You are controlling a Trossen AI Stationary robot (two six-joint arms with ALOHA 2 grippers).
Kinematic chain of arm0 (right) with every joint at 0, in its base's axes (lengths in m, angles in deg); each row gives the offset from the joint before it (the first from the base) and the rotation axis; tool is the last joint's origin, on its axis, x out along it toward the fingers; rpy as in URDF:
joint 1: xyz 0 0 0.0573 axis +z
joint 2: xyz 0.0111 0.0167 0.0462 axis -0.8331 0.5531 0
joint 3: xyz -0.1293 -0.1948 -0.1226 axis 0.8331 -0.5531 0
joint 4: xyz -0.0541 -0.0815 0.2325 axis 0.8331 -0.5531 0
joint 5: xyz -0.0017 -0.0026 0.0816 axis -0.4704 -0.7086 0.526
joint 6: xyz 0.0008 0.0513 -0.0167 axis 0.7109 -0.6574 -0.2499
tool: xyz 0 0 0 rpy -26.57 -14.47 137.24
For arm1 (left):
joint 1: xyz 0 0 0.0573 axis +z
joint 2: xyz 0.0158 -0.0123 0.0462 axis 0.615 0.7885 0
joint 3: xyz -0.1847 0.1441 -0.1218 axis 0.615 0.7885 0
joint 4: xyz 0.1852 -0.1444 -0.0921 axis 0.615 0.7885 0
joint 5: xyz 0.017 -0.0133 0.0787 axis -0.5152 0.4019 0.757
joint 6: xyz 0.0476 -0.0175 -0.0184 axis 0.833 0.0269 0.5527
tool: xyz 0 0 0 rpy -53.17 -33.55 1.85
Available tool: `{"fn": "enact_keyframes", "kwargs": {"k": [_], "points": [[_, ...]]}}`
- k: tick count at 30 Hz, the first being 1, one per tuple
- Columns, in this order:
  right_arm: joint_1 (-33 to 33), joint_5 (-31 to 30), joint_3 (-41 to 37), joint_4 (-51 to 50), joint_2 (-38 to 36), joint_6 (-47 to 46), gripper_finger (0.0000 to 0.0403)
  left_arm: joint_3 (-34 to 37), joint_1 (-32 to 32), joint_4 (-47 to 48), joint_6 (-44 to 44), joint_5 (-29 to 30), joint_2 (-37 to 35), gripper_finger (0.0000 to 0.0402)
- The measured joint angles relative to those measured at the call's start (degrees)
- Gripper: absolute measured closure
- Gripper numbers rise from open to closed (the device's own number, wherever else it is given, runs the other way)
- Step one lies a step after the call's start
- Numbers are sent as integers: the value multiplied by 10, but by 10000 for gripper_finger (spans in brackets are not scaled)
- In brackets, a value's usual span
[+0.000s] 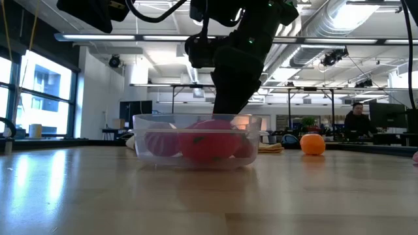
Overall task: Pick and placing Produce into tupperware
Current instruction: Put the red tomato into the transparent bin, then put the orange into the transparent bin
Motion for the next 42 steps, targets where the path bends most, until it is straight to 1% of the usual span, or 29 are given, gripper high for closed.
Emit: {"fn": "enact_keyframes", "kwargs": {"k": [3,9,12,16,23,27,30,31,33,35,36,38,42], "points": [[0,8,0,0,0,0,92,0,0,0,0,0,0,399],[0,60,2,8,0,-1,91,0,0,0,0,0,0,399],[0,79,23,-23,0,-2,91,0,0,0,0,0,0,399],[0,79,78,-104,0,12,91,0,0,0,0,0,0,399],[-1,29,209,-288,0,37,91,0,0,0,0,0,0,399],[-1,-40,273,-449,0,24,91,0,0,0,0,0,0,399],[-4,-103,297,-565,-1,-15,91,0,0,0,0,0,0,399],[-5,-119,294,-564,-7,-32,91,0,0,0,0,0,0,399],[-8,-110,267,-545,-36,-54,91,0,0,0,0,0,0,399],[-12,-105,243,-552,-67,-83,91,0,0,0,0,0,0,399],[-13,-112,227,-559,-82,-103,91,0,0,0,0,0,0,399],[-16,-126,177,-555,-122,-136,91,0,0,0,0,0,0,399],[-27,-129,74,-536,-231,-220,91,0,0,0,0,0,0,399]]}}
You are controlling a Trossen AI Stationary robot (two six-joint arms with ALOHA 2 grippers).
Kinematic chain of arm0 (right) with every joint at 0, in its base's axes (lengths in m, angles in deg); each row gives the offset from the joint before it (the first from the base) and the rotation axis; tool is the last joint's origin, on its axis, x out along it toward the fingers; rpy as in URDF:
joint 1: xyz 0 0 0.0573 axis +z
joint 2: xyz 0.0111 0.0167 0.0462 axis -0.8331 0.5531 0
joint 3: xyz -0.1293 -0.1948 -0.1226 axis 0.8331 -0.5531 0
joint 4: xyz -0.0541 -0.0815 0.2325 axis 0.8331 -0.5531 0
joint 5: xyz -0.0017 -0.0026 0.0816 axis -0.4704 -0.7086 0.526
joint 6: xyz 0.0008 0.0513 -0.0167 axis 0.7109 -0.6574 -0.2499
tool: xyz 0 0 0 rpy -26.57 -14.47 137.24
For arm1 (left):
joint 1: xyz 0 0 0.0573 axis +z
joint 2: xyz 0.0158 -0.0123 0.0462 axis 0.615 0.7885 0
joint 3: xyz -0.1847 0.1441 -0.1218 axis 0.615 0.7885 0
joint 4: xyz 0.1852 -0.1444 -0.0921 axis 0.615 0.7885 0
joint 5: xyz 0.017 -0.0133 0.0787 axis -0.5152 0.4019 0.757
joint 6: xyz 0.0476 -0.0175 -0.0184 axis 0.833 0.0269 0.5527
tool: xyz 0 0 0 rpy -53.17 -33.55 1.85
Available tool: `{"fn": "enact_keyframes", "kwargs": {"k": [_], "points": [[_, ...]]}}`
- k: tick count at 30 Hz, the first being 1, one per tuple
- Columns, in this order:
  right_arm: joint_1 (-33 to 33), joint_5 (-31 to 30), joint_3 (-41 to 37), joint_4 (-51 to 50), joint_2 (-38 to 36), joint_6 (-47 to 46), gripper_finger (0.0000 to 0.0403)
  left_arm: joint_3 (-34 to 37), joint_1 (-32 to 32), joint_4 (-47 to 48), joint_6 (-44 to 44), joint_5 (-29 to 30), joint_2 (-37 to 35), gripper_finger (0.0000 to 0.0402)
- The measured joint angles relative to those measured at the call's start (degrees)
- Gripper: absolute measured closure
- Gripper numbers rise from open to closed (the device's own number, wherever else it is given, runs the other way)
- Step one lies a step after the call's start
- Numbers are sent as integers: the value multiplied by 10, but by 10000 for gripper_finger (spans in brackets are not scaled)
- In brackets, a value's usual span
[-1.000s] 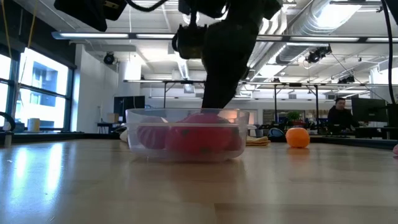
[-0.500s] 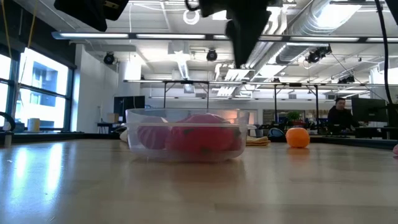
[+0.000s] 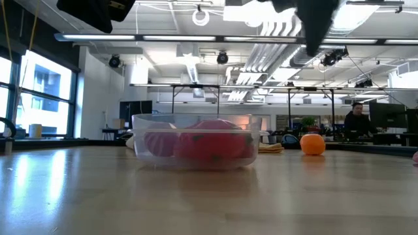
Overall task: Pick and placing Produce into tupperware
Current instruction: Put the orange into the transparent bin
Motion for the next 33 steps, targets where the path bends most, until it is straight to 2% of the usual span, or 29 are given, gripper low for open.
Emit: {"fn": "enact_keyframes", "kwargs": {"k": [5,11,18,23,33], "points": [[-23,-17,-116,56,-117,-86,91,0,0,0,0,0,0,399],[-96,44,-213,148,-187,-115,91,0,0,0,0,0,0,399],[-196,50,-303,220,-193,-80,91,0,0,0,0,0,0,399],[-253,98,-362,319,-192,-42,91,0,0,0,0,0,0,399],[-320,149,-449,426,-191,-15,91,0,0,0,0,0,0,399]]}}
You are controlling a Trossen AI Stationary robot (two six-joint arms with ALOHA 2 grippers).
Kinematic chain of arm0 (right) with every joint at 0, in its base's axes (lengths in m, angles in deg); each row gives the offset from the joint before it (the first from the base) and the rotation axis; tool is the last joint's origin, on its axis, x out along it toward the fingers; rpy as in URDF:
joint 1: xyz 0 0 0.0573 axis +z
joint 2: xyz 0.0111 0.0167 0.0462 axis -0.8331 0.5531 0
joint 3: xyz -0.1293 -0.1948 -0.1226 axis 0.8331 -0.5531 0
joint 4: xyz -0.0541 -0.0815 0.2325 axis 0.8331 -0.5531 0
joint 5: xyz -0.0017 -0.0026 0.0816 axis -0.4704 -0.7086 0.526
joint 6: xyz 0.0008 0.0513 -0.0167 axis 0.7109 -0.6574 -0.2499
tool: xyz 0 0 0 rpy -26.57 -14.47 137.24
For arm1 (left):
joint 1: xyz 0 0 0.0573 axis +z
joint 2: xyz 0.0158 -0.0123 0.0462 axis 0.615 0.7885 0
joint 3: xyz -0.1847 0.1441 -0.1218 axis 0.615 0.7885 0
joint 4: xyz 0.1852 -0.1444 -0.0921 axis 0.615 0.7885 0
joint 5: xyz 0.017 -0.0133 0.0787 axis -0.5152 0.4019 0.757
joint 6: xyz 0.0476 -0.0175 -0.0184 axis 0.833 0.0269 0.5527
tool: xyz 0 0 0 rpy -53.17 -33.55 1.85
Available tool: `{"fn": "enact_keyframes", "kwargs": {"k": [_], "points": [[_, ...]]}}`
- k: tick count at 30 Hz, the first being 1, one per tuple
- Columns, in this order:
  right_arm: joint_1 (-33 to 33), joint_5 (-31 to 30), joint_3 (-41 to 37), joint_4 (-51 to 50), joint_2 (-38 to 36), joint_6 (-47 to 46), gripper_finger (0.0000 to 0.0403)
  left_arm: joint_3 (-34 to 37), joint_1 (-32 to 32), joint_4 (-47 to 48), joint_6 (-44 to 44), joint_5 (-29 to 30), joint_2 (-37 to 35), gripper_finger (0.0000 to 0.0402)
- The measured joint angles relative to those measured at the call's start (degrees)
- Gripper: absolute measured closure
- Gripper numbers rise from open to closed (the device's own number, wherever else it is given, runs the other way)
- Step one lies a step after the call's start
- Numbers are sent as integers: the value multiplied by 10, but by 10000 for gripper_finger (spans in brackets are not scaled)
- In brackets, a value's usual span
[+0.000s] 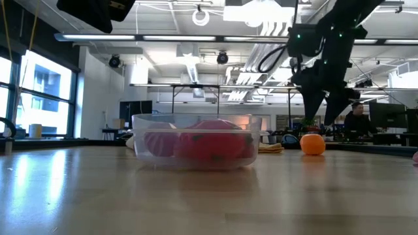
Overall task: Pick and placing Produce into tupperware
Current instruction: Put the orange into the transparent bin
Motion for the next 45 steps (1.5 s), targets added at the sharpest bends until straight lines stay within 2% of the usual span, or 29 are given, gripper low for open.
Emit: {"fn": "enact_keyframes", "kwargs": {"k": [12,19,30,40,45], "points": [[-35,62,-69,107,1,21,91,0,0,0,0,0,0,399],[-37,62,-76,130,15,26,91,0,0,0,0,0,0,399],[-37,57,-75,155,124,54,91,0,0,0,0,0,0,399],[-36,38,-62,160,128,64,91,0,0,0,0,0,0,399],[-38,22,-57,199,128,73,94,0,0,0,0,0,0,399]]}}
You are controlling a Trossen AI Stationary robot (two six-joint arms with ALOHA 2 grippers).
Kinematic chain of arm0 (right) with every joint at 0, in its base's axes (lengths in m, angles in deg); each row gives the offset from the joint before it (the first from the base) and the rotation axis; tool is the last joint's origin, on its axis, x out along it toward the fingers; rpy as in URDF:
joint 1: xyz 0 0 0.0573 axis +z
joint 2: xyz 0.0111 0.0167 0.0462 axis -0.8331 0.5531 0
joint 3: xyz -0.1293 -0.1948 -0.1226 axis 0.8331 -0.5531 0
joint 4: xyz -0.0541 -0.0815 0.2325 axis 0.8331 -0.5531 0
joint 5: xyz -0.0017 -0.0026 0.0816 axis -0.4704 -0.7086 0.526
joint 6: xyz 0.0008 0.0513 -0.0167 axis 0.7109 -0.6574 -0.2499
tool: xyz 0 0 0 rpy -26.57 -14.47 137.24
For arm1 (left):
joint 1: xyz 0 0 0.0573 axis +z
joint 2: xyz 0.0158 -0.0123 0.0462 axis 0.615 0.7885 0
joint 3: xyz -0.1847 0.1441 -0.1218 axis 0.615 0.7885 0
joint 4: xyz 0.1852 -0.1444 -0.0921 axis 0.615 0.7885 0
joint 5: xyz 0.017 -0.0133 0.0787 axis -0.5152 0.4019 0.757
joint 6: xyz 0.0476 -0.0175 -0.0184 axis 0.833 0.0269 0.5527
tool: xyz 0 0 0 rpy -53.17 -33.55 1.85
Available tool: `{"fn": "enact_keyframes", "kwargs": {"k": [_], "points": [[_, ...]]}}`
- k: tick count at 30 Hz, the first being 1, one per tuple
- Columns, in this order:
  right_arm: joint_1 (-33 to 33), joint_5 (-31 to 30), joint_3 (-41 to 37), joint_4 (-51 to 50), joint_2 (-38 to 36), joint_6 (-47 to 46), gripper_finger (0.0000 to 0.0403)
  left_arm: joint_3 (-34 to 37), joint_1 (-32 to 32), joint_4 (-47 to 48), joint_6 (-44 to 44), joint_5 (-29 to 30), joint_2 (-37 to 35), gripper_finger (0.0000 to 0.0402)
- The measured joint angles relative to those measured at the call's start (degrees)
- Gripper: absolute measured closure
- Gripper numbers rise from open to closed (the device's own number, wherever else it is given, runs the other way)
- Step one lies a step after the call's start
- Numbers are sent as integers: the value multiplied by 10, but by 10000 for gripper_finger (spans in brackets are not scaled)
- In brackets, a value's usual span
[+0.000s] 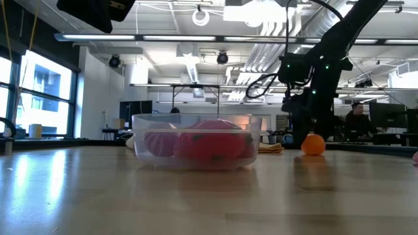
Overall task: Pick and placing Produce into tupperware
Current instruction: Put the orange into the transparent bin
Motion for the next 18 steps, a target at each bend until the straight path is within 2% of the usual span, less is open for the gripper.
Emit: {"fn": "enact_keyframes", "kwargs": {"k": [10,18], "points": [[1,9,-2,-31,0,-5,132,0,0,0,0,0,0,399],[1,10,-2,-43,0,-4,135,0,0,0,0,0,0,399]]}}
